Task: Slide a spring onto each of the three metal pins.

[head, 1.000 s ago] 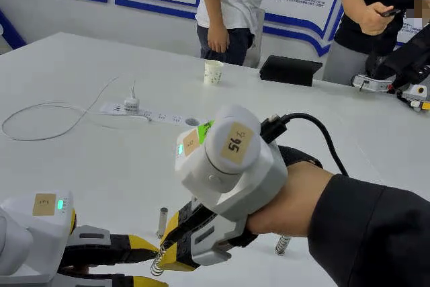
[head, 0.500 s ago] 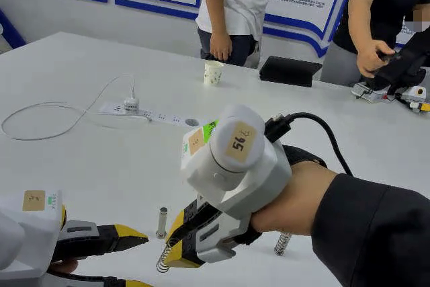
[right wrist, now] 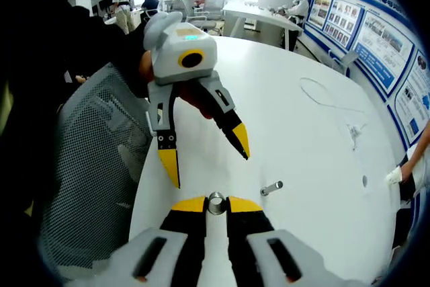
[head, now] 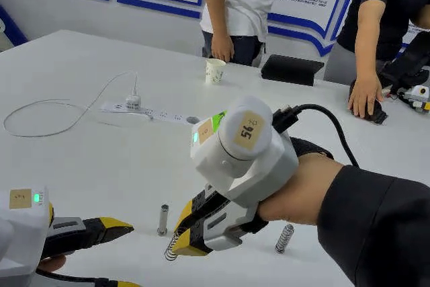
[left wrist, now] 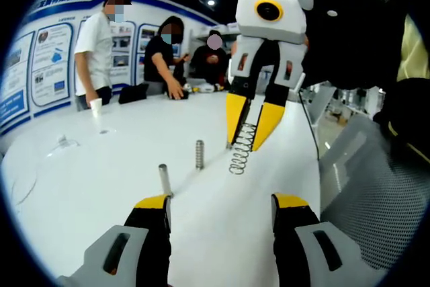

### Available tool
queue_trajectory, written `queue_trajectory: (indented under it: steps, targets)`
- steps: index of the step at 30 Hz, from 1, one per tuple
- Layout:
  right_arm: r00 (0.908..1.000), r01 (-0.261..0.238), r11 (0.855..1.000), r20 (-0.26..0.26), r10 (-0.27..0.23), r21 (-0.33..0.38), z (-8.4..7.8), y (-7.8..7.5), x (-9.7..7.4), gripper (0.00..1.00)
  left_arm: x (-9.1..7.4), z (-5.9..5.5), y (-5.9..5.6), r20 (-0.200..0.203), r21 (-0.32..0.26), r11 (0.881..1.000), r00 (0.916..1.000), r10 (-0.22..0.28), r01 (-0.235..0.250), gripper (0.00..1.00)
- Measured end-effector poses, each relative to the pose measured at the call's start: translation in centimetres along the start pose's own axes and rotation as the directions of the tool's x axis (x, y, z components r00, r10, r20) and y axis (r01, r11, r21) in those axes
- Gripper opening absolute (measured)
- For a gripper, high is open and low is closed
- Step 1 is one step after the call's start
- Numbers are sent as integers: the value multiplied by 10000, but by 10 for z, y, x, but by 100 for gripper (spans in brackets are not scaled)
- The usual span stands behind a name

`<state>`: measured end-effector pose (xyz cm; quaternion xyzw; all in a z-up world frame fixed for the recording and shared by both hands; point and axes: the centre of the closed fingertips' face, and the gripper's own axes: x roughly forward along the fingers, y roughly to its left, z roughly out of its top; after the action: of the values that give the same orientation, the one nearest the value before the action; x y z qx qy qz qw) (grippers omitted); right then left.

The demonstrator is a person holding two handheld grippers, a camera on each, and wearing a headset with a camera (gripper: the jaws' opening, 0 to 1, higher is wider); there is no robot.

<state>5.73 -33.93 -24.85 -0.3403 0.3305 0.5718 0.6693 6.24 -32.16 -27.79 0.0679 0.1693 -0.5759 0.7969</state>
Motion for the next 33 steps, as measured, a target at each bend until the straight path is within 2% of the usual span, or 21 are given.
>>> queue_trajectory:
  steps: [12, 22, 26, 33]
  targets:
    - [9999, 88, 10000, -115, -88, -28, -2, -9, -3, 12, 1, -2, 1, 6, -78, 9999, 10000, 96, -96, 65]
    - [9990, 390, 9992, -206, -392, -92, 3, -31, -7, 12, 1, -2, 0, -7, -74, 9999, 10000, 88, -88, 66]
    - [9982, 529, 9986, -281, -531, -67, 4, -43, -6, 12, 1, -3, 0, -14, -73, 9999, 10000, 93, -93, 66]
    - [9978, 611, 9981, -259, -609, 59, 9, -54, -1, 12, 1, -4, -1, -22, -104, 9999, 10000, 77, -77, 66]
